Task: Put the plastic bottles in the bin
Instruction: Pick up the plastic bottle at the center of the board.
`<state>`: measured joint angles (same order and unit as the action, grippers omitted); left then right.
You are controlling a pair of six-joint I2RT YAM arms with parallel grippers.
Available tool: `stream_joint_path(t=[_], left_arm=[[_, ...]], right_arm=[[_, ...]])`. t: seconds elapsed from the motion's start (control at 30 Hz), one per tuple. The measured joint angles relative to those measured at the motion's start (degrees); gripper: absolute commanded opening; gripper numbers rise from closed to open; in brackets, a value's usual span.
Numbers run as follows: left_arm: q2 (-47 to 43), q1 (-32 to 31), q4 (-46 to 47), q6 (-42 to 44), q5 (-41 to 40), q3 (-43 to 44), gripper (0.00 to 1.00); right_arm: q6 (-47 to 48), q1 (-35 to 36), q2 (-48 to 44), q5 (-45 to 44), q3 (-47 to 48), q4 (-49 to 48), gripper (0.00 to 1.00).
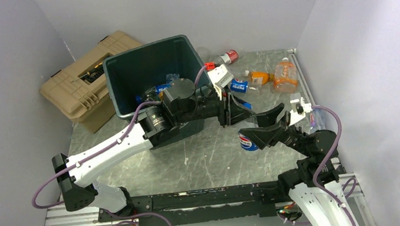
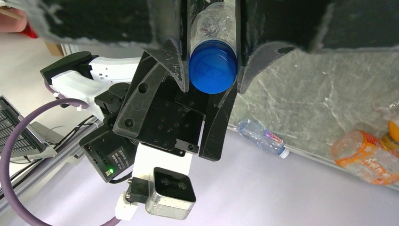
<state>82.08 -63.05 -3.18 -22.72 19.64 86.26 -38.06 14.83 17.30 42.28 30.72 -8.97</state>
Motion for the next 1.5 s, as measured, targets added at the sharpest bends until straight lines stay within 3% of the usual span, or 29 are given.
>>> stream_joint_path(t=[0.03, 0.17, 0.27, 0.33, 0.4, 0.53, 0.9, 1.07, 1.3, 1.5], left_arm=[[0.00, 0.00, -0.09, 0.02, 0.04, 0.00, 0.00], [0.00, -0.02, -0.33, 0.20, 0.00, 0.00, 0.00], [-0.07, 0.00, -0.50, 0.39, -0.26, 0.00, 0.00], [-0.44, -0.07, -0.52, 0.46, -1.18, -0.39, 0.00], [-1.53, -0.26, -0.22, 0.37, -2.54, -1.86, 0.00], [-5.60, -0.42, -0.04, 0.52, -6.36, -5.86, 0.00], [-9.25, -0.26, 3.13, 0.55, -11.54, -6.73, 0.00], [-8.41, -0.44, 1.53, 1.36, -11.34, -0.07, 0.00], [-9.66, -0.33, 1.29, 6.73, -14.62, 6.29, 0.00], [-12.50, -0.33, -2.27, 15.37, -22.95, 9.40, 0.00]], right_arm=[[-0.07, 0.00, 0.02, -0.02, 0.00, 0.17, 0.00], [0.00, 0.00, 0.00, -0.04, 0.00, 0.44, 0.04], [-0.04, 0.00, 0.02, 0.04, 0.00, 0.63, 0.51], [0.15, 0.00, 0.20, 0.22, 0.17, 1.07, 0.71], [0.76, 0.02, 0.72, 0.85, 0.76, 2.32, 0.82], [1.44, 0.15, 1.40, 1.77, 1.88, 2.91, 0.92], [0.52, 0.15, 2.71, 3.02, 5.49, 4.76, 0.98], [1.25, 0.11, 1.68, 1.79, 13.68, 7.85, 0.98], [1.60, 0.83, -0.81, -2.14, 24.48, 11.76, 1.00], [0.70, 1.22, -3.50, -10.08, 24.57, 14.12, 1.00]])
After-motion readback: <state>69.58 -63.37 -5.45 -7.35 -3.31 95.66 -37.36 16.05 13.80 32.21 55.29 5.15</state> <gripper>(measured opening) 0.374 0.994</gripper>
